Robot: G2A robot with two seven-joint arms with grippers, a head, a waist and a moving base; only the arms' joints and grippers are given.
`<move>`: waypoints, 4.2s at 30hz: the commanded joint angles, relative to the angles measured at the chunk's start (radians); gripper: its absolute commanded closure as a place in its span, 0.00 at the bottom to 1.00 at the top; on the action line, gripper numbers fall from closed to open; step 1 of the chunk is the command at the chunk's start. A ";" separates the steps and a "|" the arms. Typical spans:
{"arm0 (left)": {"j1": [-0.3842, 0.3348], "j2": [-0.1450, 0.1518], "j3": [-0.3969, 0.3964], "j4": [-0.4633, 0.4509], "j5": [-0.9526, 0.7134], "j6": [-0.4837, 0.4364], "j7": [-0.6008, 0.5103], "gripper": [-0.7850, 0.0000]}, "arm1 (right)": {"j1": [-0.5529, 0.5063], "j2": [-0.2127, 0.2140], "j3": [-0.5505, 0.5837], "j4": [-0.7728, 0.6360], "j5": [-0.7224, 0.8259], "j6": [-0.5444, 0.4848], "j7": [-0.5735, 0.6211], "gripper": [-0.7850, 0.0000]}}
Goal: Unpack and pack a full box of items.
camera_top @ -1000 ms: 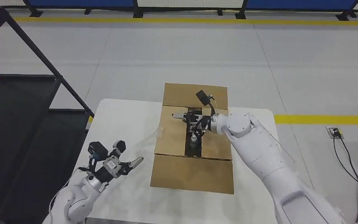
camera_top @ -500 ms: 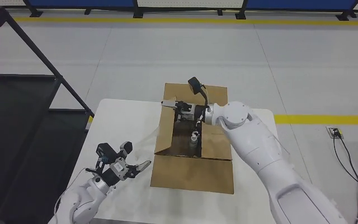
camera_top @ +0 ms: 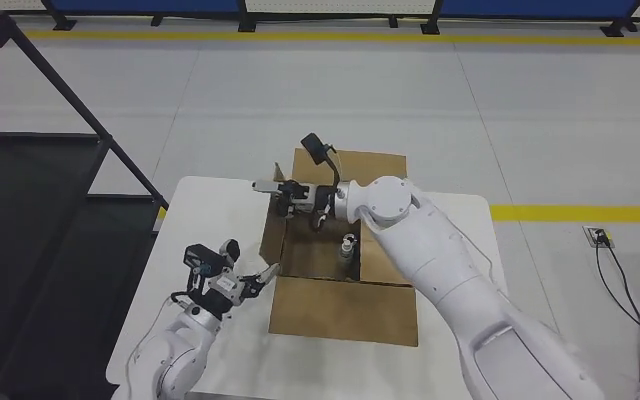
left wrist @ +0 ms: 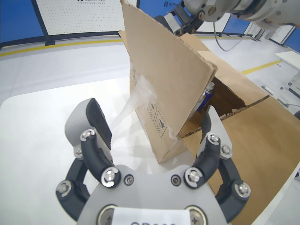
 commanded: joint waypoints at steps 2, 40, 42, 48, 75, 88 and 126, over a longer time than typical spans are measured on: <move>-0.004 -0.002 -0.014 0.005 -0.062 0.005 0.005 0.00 | 0.010 -0.013 -0.007 0.025 0.002 -0.013 0.025 0.00; -0.041 0.024 -0.151 0.263 -0.108 -0.095 -0.072 0.00 | -0.139 0.146 0.230 -0.097 -0.055 -0.369 -0.001 0.00; -0.048 0.024 -0.150 0.270 -0.108 -0.092 -0.068 0.00 | -0.163 0.158 0.247 -0.139 -0.064 -0.362 -0.003 0.00; -0.021 0.029 -0.189 0.183 -0.147 -0.110 -0.035 0.00 | -0.223 0.189 0.295 -0.254 -0.094 -0.316 -0.018 0.00; -0.340 0.016 0.145 -0.085 -0.481 -0.158 -0.426 0.00 | -0.803 0.361 0.788 -1.027 -0.421 -0.139 -0.197 0.00; -0.363 0.012 0.173 -0.060 -0.521 -0.159 -0.457 0.00 | -0.806 0.361 0.788 -1.027 -0.421 -0.137 -0.200 0.00; -0.779 -0.167 0.649 0.579 -1.086 0.019 -0.847 0.00 | -0.836 0.457 1.010 -0.911 -0.280 -0.193 -0.133 0.00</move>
